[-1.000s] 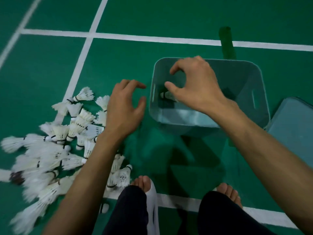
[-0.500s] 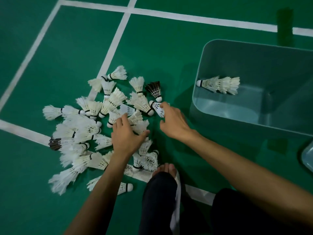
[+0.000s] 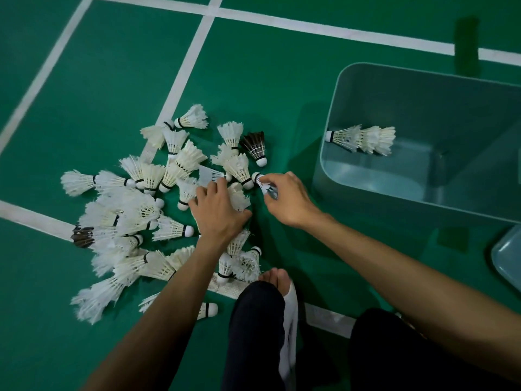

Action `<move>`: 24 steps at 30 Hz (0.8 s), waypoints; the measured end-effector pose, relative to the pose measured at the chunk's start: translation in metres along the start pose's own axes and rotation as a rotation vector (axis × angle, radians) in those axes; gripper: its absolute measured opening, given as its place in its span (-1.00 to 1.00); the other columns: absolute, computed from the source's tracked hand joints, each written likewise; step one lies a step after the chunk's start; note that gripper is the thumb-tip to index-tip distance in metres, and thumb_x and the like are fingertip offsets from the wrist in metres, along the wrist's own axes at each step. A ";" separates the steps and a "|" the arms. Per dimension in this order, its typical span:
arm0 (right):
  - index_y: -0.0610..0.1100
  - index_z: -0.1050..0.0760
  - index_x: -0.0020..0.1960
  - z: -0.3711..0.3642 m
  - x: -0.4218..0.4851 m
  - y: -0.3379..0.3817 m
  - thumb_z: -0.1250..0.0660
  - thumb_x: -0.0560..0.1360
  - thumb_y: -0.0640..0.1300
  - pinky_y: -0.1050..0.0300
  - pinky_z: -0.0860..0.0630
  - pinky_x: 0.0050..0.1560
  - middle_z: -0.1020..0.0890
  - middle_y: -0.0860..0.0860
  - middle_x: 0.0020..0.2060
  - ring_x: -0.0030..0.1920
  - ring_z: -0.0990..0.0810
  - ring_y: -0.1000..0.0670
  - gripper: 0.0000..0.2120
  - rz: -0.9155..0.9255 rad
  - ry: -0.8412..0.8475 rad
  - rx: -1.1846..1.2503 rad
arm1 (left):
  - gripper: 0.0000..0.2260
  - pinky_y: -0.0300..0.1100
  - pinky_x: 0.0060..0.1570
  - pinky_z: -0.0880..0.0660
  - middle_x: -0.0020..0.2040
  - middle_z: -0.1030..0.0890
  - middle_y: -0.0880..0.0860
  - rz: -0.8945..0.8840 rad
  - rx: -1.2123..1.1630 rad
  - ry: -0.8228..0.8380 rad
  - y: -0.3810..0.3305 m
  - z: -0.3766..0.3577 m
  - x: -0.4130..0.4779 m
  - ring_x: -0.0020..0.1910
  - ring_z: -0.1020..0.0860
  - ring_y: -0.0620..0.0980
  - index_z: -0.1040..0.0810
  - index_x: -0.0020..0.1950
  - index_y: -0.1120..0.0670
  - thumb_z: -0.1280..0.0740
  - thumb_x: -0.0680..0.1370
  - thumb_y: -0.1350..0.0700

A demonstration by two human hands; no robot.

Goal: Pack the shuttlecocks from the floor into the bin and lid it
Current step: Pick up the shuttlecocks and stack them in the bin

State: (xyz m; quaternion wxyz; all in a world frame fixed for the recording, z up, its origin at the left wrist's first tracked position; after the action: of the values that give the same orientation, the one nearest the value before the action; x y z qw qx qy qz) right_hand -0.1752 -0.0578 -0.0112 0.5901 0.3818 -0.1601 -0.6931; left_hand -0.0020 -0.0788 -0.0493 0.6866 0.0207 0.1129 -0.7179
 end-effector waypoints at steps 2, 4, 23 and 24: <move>-0.04 -0.54 0.39 0.001 -0.004 0.002 -0.34 0.59 -0.16 -0.04 -0.51 0.27 -0.58 -0.11 0.20 0.24 -0.53 -0.10 -0.64 0.026 -0.034 -0.052 | -0.44 0.05 0.11 -0.36 0.07 -0.54 0.06 -0.028 -0.045 -0.026 0.004 0.002 0.001 0.09 -0.44 0.15 -0.45 0.14 0.06 -0.44 0.27 -0.21; -0.06 -0.59 0.30 0.004 -0.008 0.006 -0.36 0.58 -0.13 -0.04 -0.54 0.20 -0.63 -0.08 0.17 0.19 -0.55 -0.08 -0.70 0.063 -0.096 -0.094 | -0.50 0.01 0.00 -0.39 -0.06 -0.50 0.04 -0.084 -0.157 -0.109 0.001 0.008 -0.005 -0.04 -0.47 0.14 -0.43 0.05 0.08 -0.42 0.26 -0.17; -0.08 -0.47 0.06 0.212 -0.085 0.045 -0.39 0.33 -0.17 -0.04 -0.58 -0.25 -0.60 0.10 -0.36 -0.35 -0.58 0.01 -0.69 0.185 -0.919 0.166 | -0.59 -0.19 -0.34 -0.48 -0.21 -0.54 -0.03 -0.535 -1.204 -0.041 -0.184 0.187 -0.003 -0.30 -0.49 -0.13 -0.39 0.04 0.15 -0.56 0.36 0.21; -0.05 -0.48 0.01 0.226 -0.086 0.025 -0.39 0.31 -0.16 -0.06 -0.59 -0.23 -0.61 0.09 -0.36 -0.33 -0.59 0.00 -0.72 0.096 -0.925 0.187 | -0.58 -0.11 -0.33 -0.52 -0.20 -0.55 -0.02 -0.532 -1.170 0.013 -0.202 0.181 0.003 -0.30 -0.50 -0.11 -0.40 0.04 0.13 -0.56 0.33 0.21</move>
State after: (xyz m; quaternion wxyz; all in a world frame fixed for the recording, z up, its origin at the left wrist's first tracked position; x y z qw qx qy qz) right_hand -0.3195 -0.0351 0.1833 0.4515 0.0764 -0.4854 -0.7448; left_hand -0.1796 -0.1097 0.1535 0.3819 -0.3817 0.4914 -0.6834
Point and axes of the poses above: each hand's wrist, its own x-axis towards the middle knuckle, its own z-axis out of the back of the hand, y = z × x, the point moved 2 cm from there along x, towards the middle knuckle
